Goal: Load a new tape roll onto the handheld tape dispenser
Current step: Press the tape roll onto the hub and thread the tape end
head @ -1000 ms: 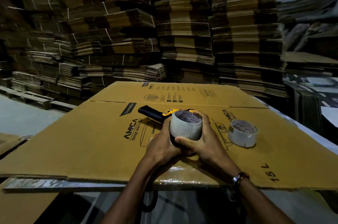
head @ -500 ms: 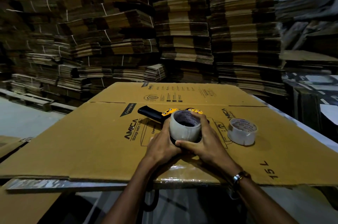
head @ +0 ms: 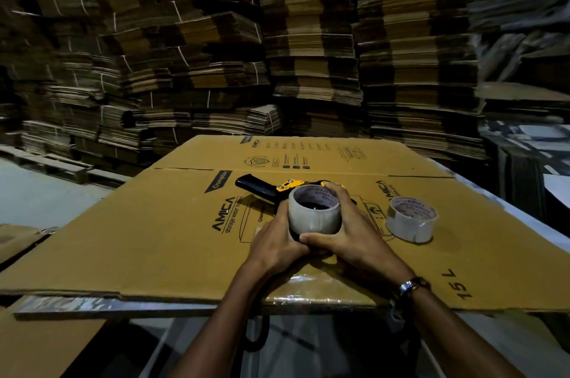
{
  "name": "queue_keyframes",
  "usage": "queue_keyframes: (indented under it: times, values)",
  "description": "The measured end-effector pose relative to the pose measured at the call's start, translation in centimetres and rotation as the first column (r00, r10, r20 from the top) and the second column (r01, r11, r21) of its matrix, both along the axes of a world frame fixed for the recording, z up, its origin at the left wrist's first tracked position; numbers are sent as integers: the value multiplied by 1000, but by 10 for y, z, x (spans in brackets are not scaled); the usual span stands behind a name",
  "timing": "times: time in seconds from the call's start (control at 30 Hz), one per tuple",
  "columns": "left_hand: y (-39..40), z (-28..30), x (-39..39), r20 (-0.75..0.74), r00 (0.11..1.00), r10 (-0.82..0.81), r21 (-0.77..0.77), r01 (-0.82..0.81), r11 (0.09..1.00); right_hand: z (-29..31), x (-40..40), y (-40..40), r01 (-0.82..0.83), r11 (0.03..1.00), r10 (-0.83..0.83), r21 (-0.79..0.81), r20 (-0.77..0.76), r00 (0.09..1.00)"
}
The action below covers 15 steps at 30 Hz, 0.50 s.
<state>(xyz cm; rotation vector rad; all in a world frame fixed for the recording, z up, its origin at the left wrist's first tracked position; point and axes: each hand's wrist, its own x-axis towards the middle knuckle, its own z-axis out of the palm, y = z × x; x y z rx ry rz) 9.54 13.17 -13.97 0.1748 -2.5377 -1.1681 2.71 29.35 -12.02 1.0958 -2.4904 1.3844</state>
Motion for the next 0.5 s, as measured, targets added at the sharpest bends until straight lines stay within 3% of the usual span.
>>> queue_keyframes:
  times: [0.3, 0.5]
  values:
    - [-2, 0, 1, -6, 1000, -24, -6, 24, 1000, -8, 8, 1, -14, 997, 17, -79, 37, 999]
    - [-1, 2, 4, -26, 999, -38, 36, 38, 999, -2, -1, 1, -76, 985, 110, -156, 221, 969]
